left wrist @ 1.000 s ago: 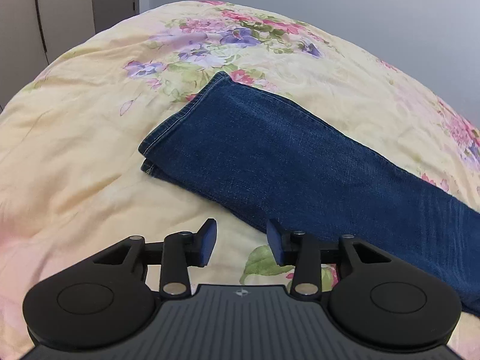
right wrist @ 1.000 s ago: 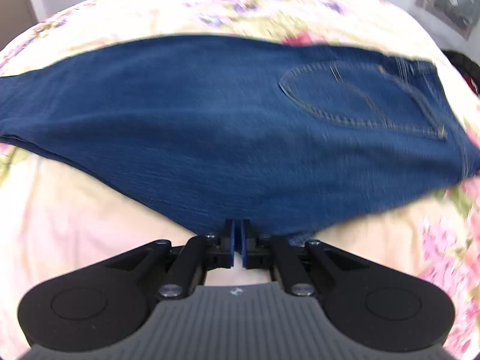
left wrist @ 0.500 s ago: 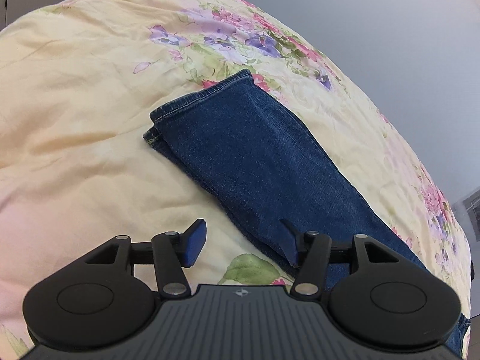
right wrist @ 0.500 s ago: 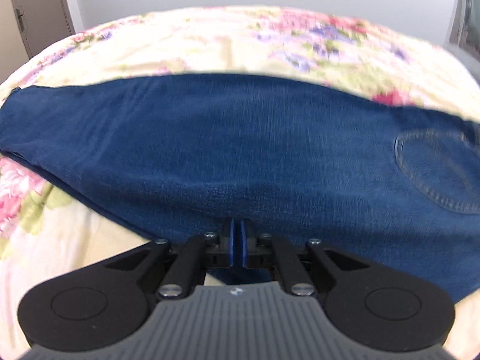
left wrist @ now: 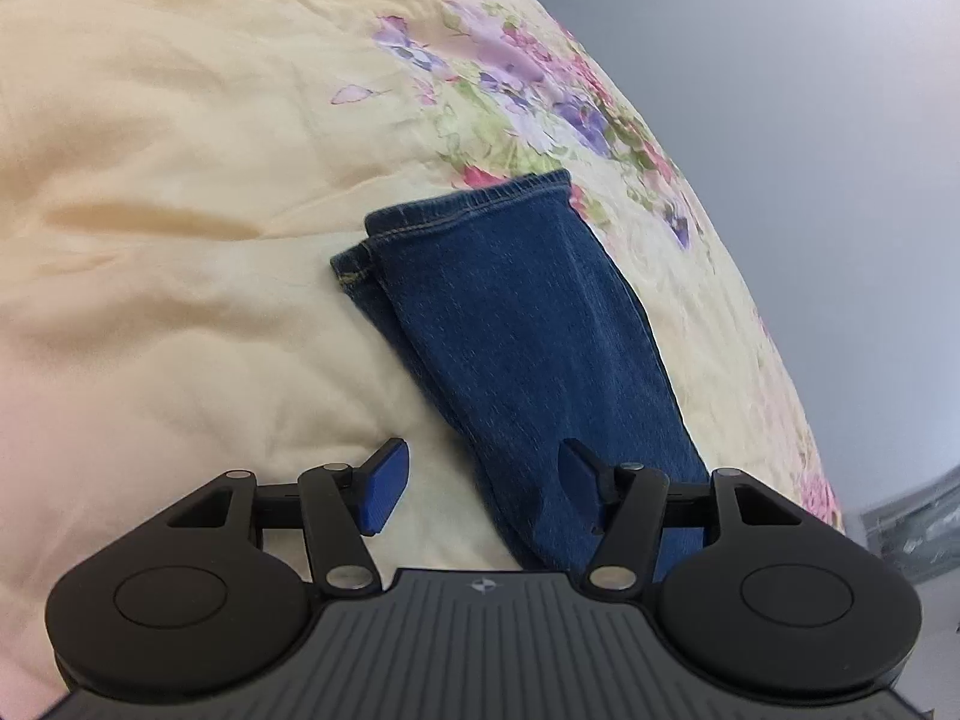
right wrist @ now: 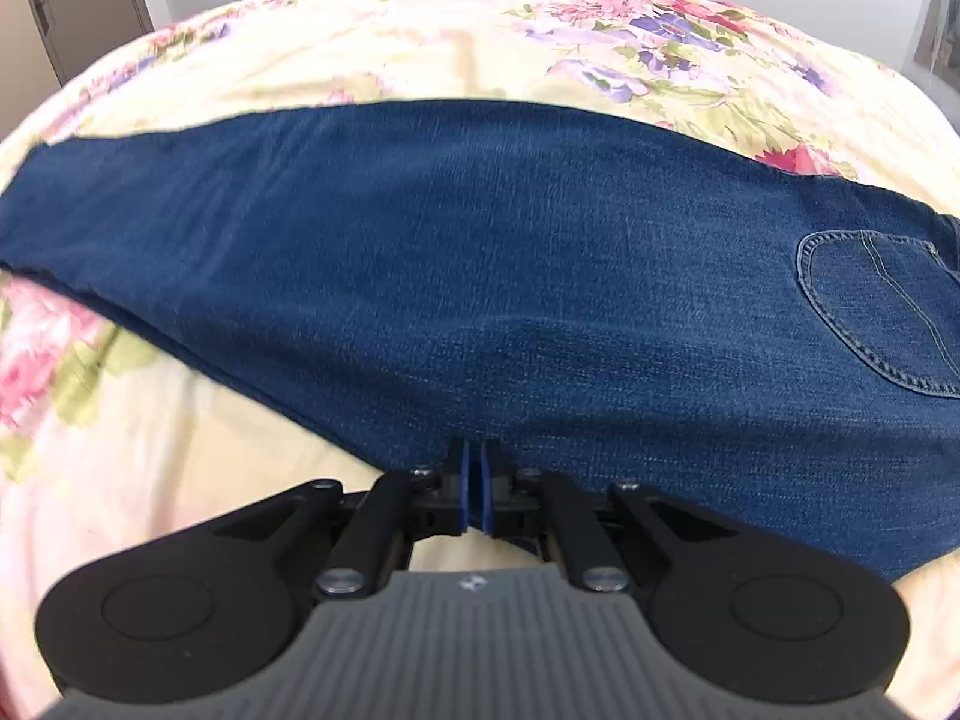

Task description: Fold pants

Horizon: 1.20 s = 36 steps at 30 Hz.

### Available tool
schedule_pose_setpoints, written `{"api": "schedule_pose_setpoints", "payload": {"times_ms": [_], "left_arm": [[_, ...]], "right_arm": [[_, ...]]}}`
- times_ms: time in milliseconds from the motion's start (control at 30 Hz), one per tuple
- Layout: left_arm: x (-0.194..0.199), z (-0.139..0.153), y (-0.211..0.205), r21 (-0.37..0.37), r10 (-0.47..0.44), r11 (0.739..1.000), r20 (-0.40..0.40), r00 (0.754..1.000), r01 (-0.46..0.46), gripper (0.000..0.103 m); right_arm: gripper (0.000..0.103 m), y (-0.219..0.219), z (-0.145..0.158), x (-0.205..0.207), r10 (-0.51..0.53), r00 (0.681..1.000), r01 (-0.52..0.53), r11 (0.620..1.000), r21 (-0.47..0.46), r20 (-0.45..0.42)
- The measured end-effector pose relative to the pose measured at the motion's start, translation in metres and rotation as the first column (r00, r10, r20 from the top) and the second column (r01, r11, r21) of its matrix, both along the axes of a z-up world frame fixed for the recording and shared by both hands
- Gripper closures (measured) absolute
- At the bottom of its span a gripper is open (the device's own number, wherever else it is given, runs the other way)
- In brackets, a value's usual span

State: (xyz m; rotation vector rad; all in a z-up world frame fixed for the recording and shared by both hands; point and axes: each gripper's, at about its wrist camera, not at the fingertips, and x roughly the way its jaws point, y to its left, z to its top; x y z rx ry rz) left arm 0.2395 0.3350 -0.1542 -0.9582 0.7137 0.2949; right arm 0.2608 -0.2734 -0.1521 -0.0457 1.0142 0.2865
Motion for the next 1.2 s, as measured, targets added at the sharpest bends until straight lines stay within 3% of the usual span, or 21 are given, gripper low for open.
{"api": "schedule_pose_setpoints", "payload": {"times_ms": [167, 300, 400, 533, 733, 867, 1033, 1200], "left_arm": [[0.021, -0.009, 0.010, 0.053, 0.030, 0.998, -0.002, 1.000, -0.030, 0.056], [0.031, -0.002, 0.008, 0.136, 0.026, 0.990, -0.005, 1.000, -0.026, 0.083], [0.031, 0.007, 0.000, 0.211, 0.021, 0.977, 0.008, 1.000, -0.022, 0.089], [0.035, 0.017, -0.013, 0.312, -0.004, 0.950, -0.007, 1.000, 0.006, 0.092], [0.038, 0.010, -0.007, 0.308, -0.036, 0.950, -0.023, 0.999, 0.041, 0.092], [0.040, 0.005, -0.006, 0.319, -0.062, 0.945, -0.028, 0.998, 0.068, 0.092], [0.041, 0.004, -0.005, 0.316, -0.069, 0.946, -0.034, 0.997, 0.076, 0.092], [0.043, 0.006, -0.006, 0.324, -0.067, 0.943, -0.053, 0.996, 0.080, 0.092]], "right_arm": [[0.103, -0.008, 0.014, 0.007, -0.026, 1.000, 0.026, 0.999, 0.033, 0.009], [0.102, -0.001, 0.032, 0.019, 0.007, 1.000, -0.009, 0.996, 0.090, 0.028], [0.100, 0.025, 0.039, 0.042, 0.053, 0.997, -0.057, 0.995, 0.080, 0.050], [0.103, 0.070, 0.035, 0.085, 0.081, 0.993, -0.087, 0.993, 0.079, 0.084], [0.103, 0.116, 0.015, 0.157, 0.044, 0.997, -0.052, 0.991, 0.125, 0.069], [0.103, 0.133, 0.000, 0.192, -0.003, 0.999, 0.000, 0.995, 0.098, 0.033], [0.103, 0.135, -0.007, 0.196, -0.035, 0.999, 0.034, 0.995, 0.099, 0.006], [0.103, 0.137, 0.001, 0.156, 0.021, 0.999, -0.019, 0.998, 0.063, -0.033]]}}
